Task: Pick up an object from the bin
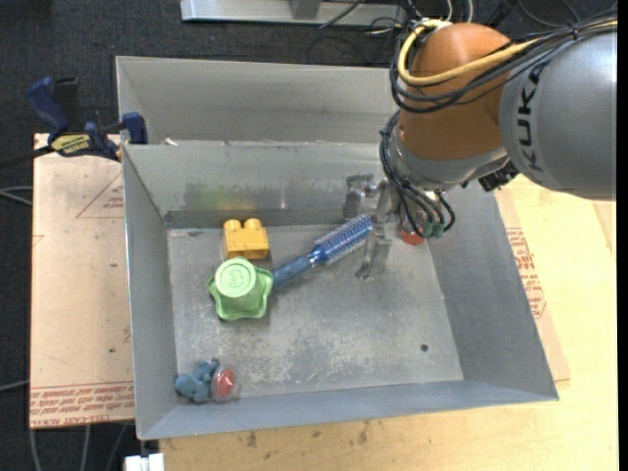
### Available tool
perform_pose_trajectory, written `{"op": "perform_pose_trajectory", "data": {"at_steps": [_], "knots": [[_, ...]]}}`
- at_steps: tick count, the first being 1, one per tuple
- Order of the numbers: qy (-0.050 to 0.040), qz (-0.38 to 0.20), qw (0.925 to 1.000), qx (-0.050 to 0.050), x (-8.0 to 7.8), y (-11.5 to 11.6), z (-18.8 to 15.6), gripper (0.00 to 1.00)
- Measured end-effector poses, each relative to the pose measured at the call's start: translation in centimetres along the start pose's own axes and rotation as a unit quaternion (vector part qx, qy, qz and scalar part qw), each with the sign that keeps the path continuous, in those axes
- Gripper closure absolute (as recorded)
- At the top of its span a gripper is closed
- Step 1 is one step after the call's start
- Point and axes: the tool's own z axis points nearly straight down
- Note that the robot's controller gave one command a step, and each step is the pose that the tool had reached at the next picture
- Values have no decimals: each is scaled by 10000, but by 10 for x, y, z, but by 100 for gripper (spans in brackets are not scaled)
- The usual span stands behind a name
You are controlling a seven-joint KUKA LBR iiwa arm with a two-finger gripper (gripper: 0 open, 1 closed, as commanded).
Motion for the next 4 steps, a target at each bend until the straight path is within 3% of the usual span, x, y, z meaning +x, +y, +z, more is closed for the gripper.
{"op": "perform_pose_trajectory", "data": {"at_steps": [1, 2, 3, 4], "knots": [[-58, -1184, 9929, -1, -21, 5, 149, 0], [-37, -1180, 9930, -5, -20, 5, 147, 100], [-62, -1464, 9892, 7, -43, 9, 20, 100], [-12, -1461, 9893, 0, -40, 9, 26, 0]]}}
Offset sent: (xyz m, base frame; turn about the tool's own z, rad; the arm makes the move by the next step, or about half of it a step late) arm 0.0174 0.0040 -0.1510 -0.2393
